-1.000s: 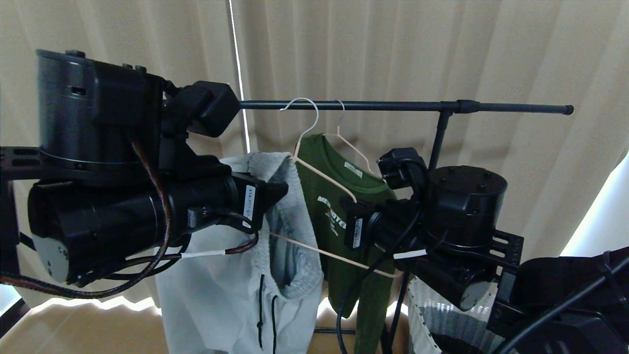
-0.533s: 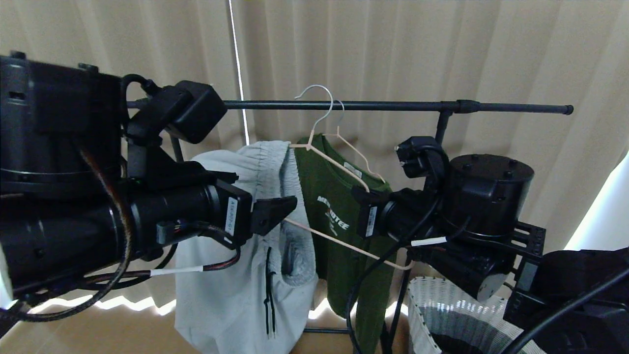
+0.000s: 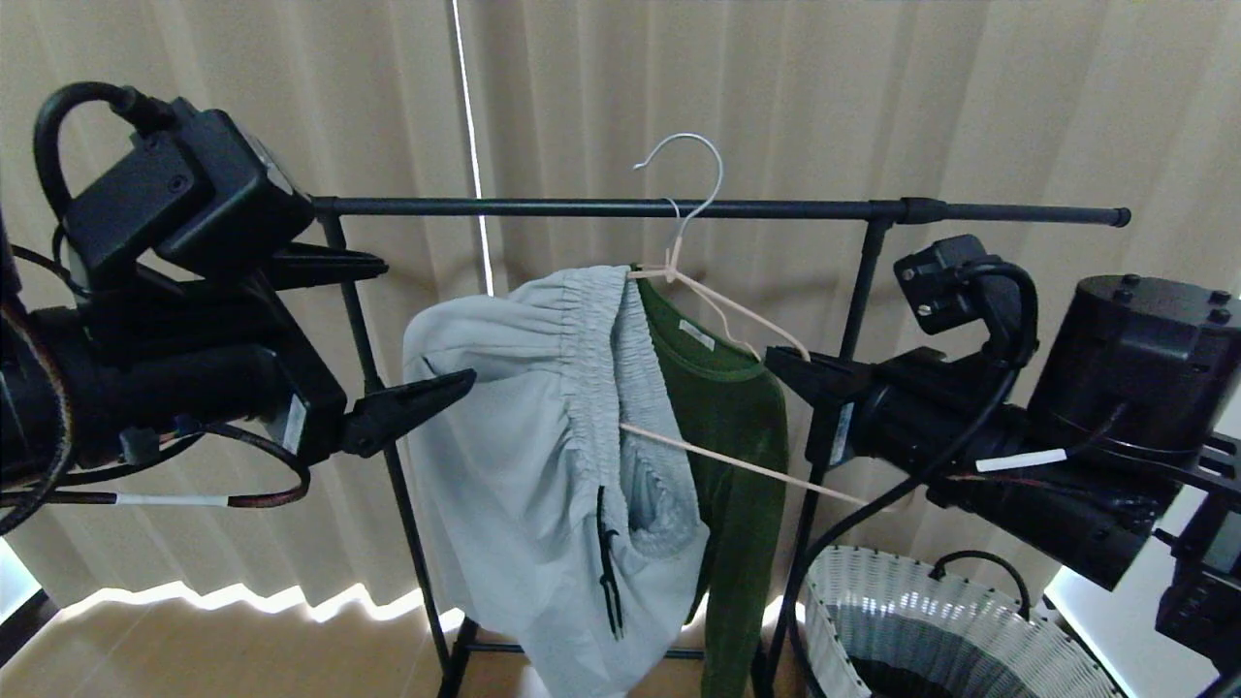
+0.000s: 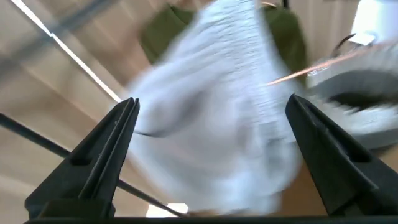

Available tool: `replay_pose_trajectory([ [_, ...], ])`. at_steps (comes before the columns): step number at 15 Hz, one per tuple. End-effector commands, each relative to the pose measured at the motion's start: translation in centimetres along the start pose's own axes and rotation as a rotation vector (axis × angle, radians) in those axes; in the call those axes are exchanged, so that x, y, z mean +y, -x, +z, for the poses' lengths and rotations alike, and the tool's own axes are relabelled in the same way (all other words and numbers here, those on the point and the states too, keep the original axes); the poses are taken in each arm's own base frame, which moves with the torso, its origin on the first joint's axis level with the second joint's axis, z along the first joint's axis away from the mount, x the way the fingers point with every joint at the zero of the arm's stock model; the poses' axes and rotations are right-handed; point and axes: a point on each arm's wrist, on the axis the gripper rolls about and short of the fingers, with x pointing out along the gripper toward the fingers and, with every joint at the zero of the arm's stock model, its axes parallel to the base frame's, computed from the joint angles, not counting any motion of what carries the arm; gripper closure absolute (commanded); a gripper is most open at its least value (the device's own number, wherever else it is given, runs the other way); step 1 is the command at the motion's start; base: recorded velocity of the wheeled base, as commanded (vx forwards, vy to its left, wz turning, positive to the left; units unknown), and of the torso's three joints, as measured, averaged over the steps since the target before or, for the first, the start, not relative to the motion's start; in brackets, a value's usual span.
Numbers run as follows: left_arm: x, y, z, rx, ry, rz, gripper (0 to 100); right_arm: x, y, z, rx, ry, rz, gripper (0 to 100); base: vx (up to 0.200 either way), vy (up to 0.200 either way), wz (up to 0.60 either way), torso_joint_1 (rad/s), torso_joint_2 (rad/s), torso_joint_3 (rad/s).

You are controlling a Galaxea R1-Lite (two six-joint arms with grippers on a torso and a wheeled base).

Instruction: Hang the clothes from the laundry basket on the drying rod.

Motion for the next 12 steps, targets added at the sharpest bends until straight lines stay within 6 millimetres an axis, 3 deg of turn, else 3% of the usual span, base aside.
replay_pose_trajectory([
  [1, 0.1, 0.1, -0.2, -0.029, -0.068, -0.04, 0, -0.2, 1.4, 0.0, -0.003, 0.006, 0.034, 100, 0.0, 0.0, 0.0, 0.0, 0.0, 0.0],
  [8, -0.1, -4.0, 0.1, -0.076, -0.124, -0.079, 0, 1.0, 1.6, -0.2, 0.004, 0.013, 0.13, 100, 0.0, 0.0, 0.0, 0.0, 0.0, 0.0],
  [12, -0.2, -4.3, -0.2, -0.065, -0.123, -0.085, 0, 2.2, 2.0, 0.0, -0.004, 0.04, 0.203, 100, 0.0, 0.0, 0.0, 0.0, 0.0, 0.0],
])
